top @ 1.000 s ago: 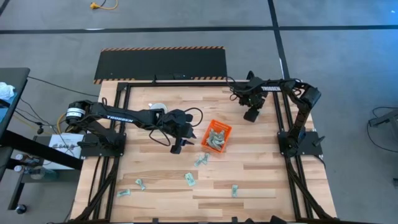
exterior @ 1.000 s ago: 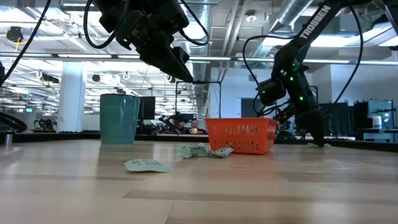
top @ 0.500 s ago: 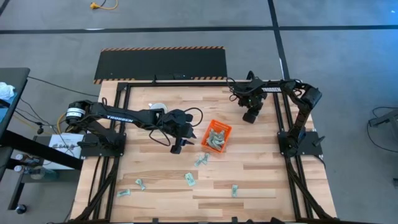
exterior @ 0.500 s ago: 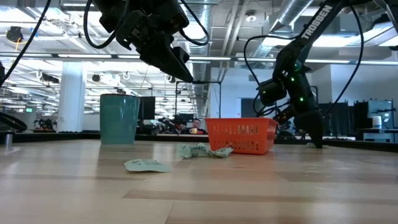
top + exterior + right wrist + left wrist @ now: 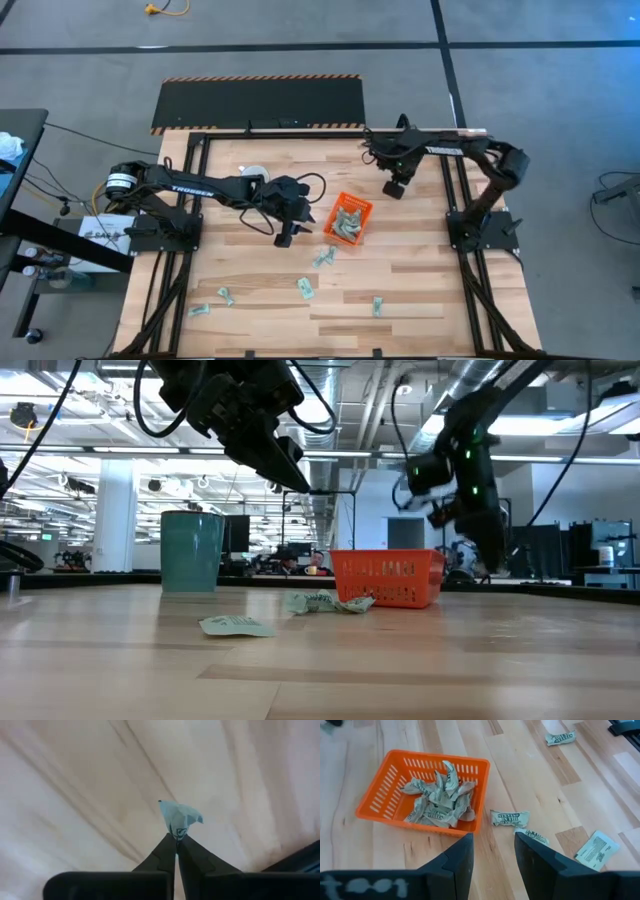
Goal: Pick and place Stevia / Truvia into bins
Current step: Put the stevia packet into the basket
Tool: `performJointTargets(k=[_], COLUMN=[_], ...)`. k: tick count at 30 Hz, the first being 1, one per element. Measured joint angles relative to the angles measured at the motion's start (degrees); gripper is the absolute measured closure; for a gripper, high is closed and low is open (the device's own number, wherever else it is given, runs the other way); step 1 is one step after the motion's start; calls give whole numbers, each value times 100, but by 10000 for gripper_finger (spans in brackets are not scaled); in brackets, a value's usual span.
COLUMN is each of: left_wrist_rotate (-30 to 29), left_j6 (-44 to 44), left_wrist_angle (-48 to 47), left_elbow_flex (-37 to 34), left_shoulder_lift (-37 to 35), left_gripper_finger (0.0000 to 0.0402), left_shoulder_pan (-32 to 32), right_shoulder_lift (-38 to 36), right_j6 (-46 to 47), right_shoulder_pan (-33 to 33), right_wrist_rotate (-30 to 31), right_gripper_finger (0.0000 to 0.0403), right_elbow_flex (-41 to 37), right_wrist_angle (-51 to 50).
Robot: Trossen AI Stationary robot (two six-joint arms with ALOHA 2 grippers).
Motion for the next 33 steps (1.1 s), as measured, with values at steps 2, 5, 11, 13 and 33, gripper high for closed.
performJointTargets(k=[2, 5, 11, 13, 33], left_wrist_rotate=[2, 2, 2, 2, 13], left_j6=[-85, -113, -113, -113, -1338], left_wrist_angle=[-36, -36, -34, -34, 705], left_elbow_flex=[0, 0, 0, 0, -2], left_shoulder_lift=[0, -2, -2, -2, 1422], left_gripper_finger=[269, 269, 269, 269, 269], left_shoulder_pan=[-27, -82, -249, -310, -860], right_shoulder_lift=[-291, -769, -1363, -1394, -1088], right_j6=[230, 583, 1078, 1092, 1154], right_shoulder_pan=[242, 707, 1821, 2160, 3142], right_wrist_rotate=[-8, -26, -348, -339, -321], right_gripper_finger=[395, 400, 394, 394, 344], right_elbow_flex=[0, 0, 0, 3, 2], right_wrist_angle=[29, 334, 1582, 2041, 2802])
